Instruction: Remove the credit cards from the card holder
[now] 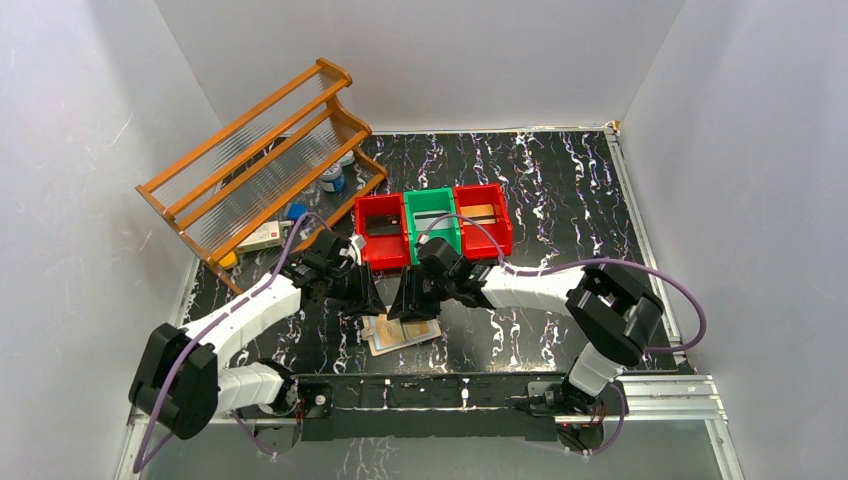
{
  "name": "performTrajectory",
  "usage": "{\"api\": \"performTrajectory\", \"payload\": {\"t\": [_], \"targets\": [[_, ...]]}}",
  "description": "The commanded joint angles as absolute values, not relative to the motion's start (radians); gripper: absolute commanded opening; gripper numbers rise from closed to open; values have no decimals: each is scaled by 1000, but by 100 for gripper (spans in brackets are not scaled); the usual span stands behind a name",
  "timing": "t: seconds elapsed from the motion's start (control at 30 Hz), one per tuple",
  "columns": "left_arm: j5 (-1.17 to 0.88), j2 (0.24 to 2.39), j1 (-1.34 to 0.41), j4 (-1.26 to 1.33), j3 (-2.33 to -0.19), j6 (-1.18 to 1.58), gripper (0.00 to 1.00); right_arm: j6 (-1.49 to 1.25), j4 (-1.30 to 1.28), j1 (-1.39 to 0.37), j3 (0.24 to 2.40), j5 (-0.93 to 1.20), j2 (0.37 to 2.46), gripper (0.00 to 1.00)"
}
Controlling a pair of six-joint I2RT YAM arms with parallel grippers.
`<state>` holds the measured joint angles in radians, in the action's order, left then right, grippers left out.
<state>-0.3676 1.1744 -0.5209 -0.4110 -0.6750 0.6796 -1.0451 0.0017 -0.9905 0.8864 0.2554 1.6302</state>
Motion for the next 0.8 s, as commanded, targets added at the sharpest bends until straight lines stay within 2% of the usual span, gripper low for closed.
{"api": "performTrajectory", "payload": {"t": [0.0,0.3,0.43,0.77], "targets": [[-497,1207,-529,-347,-639,674,25,-1075,78,-989,864,288,1642,48],[-427,1262,-534,-296,-577,718,20,-1087,106,-989,844,317,1688,47],[-400,1289,-535,-295,-557,725,13,-1074,69,-989,852,294,1698,47],[-323,1266,-534,-344,-559,722,13,-1062,-15,-989,868,241,1712,47]]}}
